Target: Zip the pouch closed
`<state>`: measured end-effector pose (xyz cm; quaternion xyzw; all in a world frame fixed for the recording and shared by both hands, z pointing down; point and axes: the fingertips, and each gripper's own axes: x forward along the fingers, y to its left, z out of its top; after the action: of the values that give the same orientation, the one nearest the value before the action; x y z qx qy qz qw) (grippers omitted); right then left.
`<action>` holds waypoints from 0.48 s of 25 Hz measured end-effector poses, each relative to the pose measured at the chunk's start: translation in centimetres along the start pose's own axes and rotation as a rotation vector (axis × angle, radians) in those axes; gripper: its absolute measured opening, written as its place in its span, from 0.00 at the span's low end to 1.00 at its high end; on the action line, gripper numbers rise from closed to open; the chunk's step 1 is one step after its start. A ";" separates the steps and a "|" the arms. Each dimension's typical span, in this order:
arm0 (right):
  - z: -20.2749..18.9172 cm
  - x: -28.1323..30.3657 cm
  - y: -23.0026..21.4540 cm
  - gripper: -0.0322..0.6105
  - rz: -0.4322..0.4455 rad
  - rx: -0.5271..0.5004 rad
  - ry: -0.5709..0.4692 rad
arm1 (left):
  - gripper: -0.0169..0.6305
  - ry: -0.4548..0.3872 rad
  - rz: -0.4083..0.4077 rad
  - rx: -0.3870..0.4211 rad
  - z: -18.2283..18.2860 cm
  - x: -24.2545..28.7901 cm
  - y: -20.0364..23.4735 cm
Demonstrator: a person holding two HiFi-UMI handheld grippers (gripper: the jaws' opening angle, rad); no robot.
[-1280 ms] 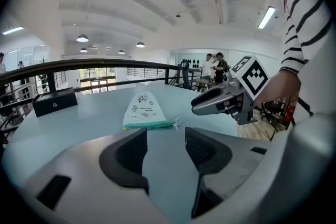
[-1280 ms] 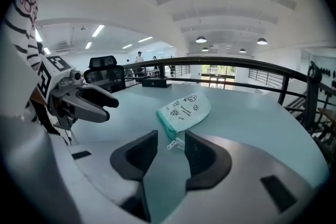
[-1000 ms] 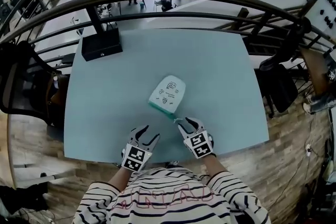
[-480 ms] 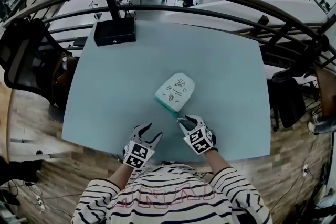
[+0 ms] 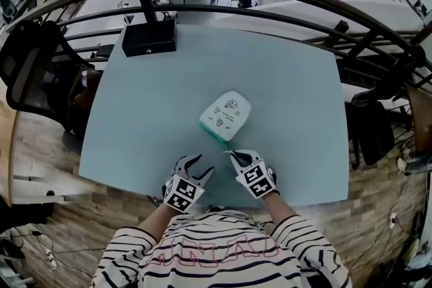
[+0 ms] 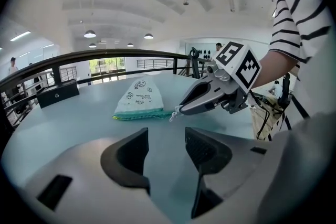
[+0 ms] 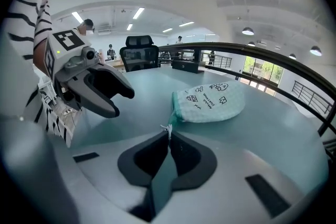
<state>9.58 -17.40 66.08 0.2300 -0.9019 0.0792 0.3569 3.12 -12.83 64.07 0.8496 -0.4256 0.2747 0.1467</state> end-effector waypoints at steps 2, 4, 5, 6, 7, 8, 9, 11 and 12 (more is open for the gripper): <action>0.3 -0.3 0.4 0.11 -0.003 0.020 -0.010 | 0.36 0.001 -0.013 0.011 0.1 0.5 0.0; 0.7 -0.6 0.8 0.11 0.000 0.035 -0.025 | 0.36 0.001 -0.022 0.022 0.2 1.1 0.1; 0.9 -0.8 1.0 0.11 0.002 0.040 -0.034 | 0.36 0.000 -0.026 0.027 0.3 1.4 0.1; 1.2 -0.9 1.1 0.11 0.003 0.044 -0.042 | 0.36 -0.003 -0.032 0.031 0.5 1.6 0.2; 1.4 -1.1 1.3 0.11 0.004 0.048 -0.050 | 0.36 -0.007 -0.039 0.035 0.7 1.9 0.2; 1.7 -1.4 1.3 0.11 0.004 0.052 -0.058 | 0.36 -0.012 -0.049 0.040 1.0 2.1 0.1; 1.9 -1.6 1.4 0.11 0.004 0.054 -0.067 | 0.36 -0.018 -0.061 0.046 1.2 2.4 -0.1; 2.3 -1.9 1.6 0.11 0.005 0.052 -0.083 | 0.36 -0.029 -0.088 0.057 1.6 2.8 -0.5; 2.5 -2.0 1.8 0.11 0.007 0.052 -0.083 | 0.36 -0.034 -0.102 0.060 1.8 3.0 -0.8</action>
<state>8.55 -15.89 62.90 0.2393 -0.9144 0.0943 0.3127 5.79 -15.14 64.40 0.8788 -0.3757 0.2650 0.1279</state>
